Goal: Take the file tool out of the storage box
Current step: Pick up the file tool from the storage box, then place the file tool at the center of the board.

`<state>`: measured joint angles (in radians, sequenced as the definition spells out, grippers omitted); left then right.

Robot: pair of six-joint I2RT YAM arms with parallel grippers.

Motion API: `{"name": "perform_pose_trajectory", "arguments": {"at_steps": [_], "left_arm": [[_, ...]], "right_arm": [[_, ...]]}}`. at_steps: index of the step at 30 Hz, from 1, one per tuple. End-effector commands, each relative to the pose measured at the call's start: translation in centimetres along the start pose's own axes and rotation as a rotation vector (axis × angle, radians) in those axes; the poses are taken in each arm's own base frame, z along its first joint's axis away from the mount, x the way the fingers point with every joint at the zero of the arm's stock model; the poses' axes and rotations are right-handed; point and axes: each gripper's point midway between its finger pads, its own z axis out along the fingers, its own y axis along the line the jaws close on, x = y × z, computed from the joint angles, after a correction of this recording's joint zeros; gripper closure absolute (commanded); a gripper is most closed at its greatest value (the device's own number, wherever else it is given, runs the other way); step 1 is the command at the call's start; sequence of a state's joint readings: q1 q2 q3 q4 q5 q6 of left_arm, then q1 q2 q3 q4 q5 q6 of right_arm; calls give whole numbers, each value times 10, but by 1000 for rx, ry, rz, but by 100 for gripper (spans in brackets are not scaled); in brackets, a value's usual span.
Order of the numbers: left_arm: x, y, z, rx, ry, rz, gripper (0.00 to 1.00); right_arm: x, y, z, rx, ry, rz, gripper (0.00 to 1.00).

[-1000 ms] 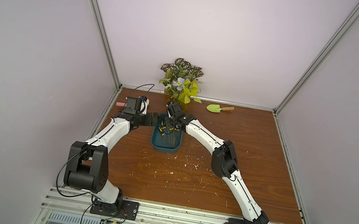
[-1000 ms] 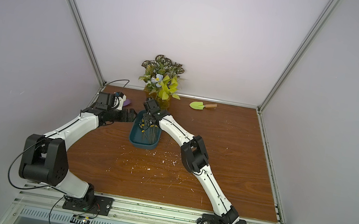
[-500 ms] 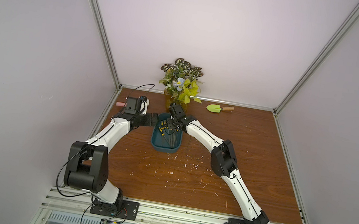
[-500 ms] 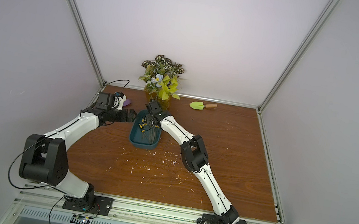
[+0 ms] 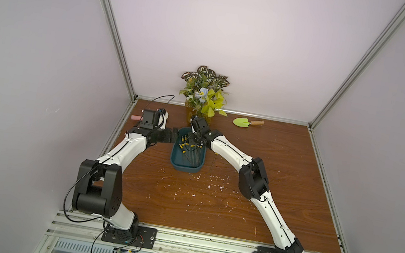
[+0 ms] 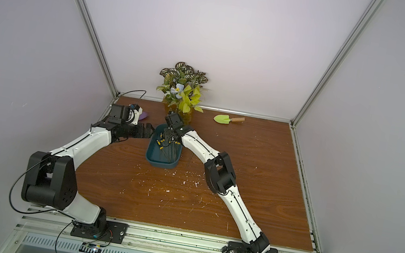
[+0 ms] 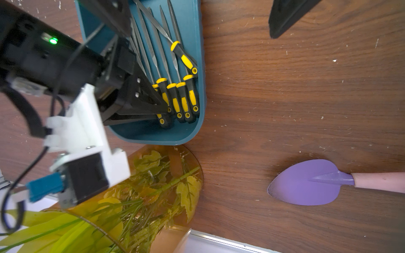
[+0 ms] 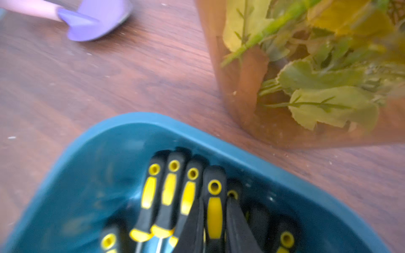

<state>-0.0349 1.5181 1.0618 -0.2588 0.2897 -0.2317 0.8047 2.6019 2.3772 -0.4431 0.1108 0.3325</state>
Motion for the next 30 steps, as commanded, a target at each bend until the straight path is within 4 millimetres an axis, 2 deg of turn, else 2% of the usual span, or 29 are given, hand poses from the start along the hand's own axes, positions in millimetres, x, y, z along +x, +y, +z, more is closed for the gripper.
{"name": "perform_pose_trajectory", "arguments": {"at_steps": [1, 4, 7, 9, 14, 16, 18, 22, 30], "left_arm": [[-6, -1, -4, -12, -5, 20, 1], [-6, -1, -6, -15, -10, 21, 1], [-7, -1, -7, -15, -10, 23, 1], [-7, -2, -7, -14, -11, 24, 1], [-6, -2, -5, -7, -5, 19, 1], [-5, -2, -4, -9, -1, 19, 1], [-4, -2, -3, -9, 1, 19, 1], [-3, -1, -1, -14, 5, 17, 1], [0, 0, 2, -11, 19, 14, 0]], "right_arm": [[-94, 43, -99, -183, -239, 64, 94], [-101, 40, -132, -205, -299, 97, 94], [-89, 14, -155, -143, -331, 147, 95], [-72, -17, -167, -75, -354, 203, 97], [-4, -108, -176, 115, -342, 362, 100], [13, -136, -176, 183, -326, 377, 100], [24, -153, -171, 206, -292, 384, 100], [43, -171, -154, 254, -243, 365, 100], [59, -155, -104, 214, -130, 333, 100]]}}
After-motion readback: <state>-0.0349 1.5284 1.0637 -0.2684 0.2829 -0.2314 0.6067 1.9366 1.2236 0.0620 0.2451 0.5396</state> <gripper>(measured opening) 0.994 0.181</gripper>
